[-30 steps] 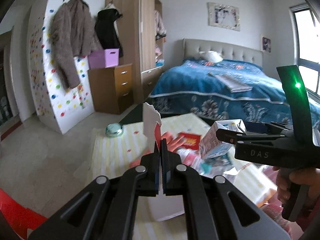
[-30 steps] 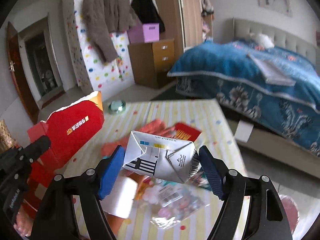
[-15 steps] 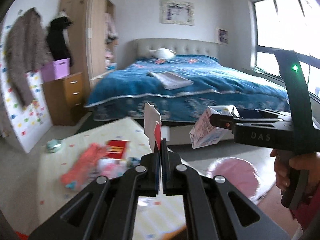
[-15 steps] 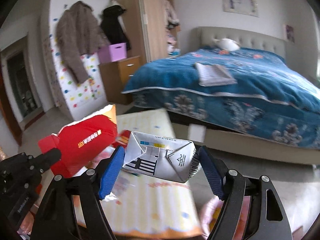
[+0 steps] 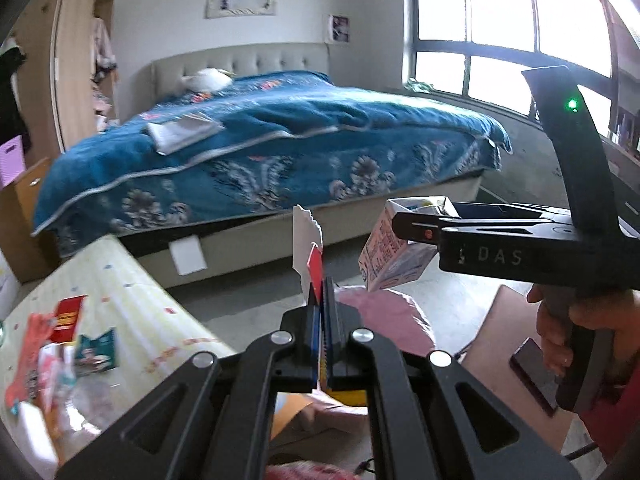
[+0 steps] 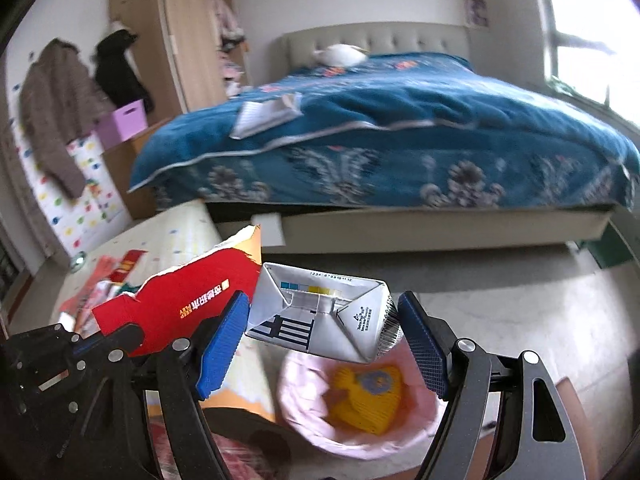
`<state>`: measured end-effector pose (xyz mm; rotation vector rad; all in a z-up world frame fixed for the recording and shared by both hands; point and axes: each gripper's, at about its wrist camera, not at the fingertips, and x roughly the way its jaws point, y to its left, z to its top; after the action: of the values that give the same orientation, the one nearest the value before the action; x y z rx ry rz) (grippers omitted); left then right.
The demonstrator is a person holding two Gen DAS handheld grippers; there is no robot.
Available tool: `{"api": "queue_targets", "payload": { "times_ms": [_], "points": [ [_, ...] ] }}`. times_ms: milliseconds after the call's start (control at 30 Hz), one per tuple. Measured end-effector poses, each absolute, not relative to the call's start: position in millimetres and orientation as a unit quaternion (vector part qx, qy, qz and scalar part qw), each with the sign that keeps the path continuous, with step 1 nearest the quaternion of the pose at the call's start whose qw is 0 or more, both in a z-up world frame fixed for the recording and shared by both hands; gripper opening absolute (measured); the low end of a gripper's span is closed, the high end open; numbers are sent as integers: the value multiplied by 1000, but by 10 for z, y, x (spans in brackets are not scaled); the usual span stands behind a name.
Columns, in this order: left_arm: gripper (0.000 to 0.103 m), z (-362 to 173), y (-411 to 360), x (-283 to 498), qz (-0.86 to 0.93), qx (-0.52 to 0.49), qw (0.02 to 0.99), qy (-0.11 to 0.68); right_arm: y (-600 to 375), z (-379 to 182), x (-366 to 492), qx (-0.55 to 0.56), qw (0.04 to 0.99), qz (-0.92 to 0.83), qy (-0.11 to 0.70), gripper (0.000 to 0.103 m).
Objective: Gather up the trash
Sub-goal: 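Open the right gripper over the wastebasket to drop the milk carton, then bring both tools back over the table toward the white foam block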
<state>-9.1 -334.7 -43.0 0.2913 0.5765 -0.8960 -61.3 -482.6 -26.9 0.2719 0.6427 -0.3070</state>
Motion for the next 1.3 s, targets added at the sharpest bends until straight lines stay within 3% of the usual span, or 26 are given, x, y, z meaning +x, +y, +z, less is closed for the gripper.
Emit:
{"api": "queue_targets", "payload": {
  "times_ms": [200, 267, 333, 400, 800, 933, 1300],
  "points": [
    [0, -609, -3713, 41, -445, 139, 832, 301, -5172, -485, -608, 157, 917, -168, 325, 76],
    [6, -650, -3775, 82, -446, 141, 827, 312, -5266, -557, -593, 170, 912, -173, 331, 78],
    [27, -681, -3789, 105, -441, 142, 827, 317, -5362, -623, -596, 187, 906, -180, 334, 79],
    [34, -697, -3744, 113, -433, 146, 832, 315, -5407, -655, -609, 196, 904, -183, 334, 79],
    [35, -496, -3094, 106, -360, 135, 870, 307, -5078, -562, -679, 191, 910, -151, 335, 79],
    [43, -374, -2752, 54, -321, 132, 891, 293, -4728, -460, -595, 167, 918, -119, 339, 79],
    [47, -203, -1466, 60, -188, 97, 933, 290, -3563, -271, -184, 101, 930, -12, 354, 79]
  ]
}}
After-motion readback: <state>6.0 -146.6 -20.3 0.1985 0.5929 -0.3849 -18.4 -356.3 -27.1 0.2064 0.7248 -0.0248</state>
